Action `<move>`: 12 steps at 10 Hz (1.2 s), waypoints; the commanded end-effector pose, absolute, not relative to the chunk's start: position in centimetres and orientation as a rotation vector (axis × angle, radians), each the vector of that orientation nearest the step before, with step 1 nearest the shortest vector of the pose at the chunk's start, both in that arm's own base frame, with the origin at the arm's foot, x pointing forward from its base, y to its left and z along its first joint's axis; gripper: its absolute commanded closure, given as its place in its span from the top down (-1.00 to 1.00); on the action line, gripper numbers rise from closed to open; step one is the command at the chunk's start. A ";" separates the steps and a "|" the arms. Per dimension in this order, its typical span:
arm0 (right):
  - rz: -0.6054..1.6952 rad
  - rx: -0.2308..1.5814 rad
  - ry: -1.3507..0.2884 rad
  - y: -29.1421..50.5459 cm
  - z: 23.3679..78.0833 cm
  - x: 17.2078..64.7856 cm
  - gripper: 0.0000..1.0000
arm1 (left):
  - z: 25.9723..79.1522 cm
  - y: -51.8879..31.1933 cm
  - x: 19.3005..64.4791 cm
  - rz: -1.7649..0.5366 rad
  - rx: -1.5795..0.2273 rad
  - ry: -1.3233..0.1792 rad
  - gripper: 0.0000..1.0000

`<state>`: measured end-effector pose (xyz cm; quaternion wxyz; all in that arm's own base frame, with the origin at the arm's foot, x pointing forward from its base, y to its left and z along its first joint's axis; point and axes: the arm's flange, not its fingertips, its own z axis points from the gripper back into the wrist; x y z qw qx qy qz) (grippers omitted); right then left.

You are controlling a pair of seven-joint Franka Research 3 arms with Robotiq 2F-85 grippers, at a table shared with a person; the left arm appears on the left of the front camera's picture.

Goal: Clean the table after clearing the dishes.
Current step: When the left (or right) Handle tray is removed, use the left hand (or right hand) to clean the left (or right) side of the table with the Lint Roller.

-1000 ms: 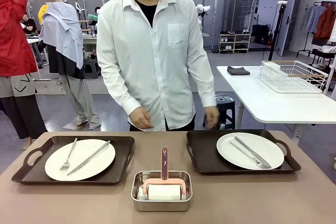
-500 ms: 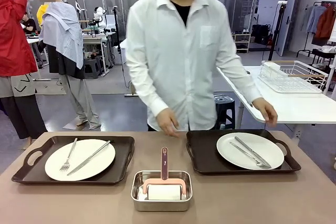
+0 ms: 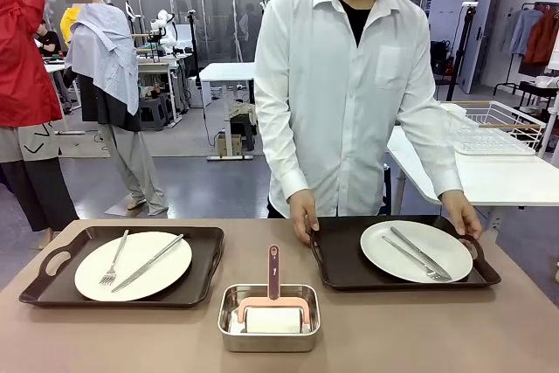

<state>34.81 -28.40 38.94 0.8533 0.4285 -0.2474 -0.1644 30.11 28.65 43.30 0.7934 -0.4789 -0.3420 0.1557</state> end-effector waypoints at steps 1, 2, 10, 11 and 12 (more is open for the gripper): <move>-0.342 0.901 -0.519 -28.4 39.0 34.5 1.00 | 43.4 28.7 29.6 0.316 -1.036 -0.736 1.00; -0.342 0.901 -0.519 -28.4 39.0 34.5 1.00 | 43.4 28.7 29.6 0.316 -1.036 -0.736 1.00; -0.342 0.901 -0.519 -28.4 39.0 34.5 1.00 | 43.4 28.7 29.6 0.316 -1.036 -0.736 1.00; -0.342 0.901 -0.519 -28.4 39.0 34.5 1.00 | 43.4 28.7 29.6 0.316 -1.036 -0.736 1.00; -0.342 0.901 -0.519 -28.4 39.0 34.5 1.00 | 43.4 28.7 29.6 0.316 -1.036 -0.736 1.00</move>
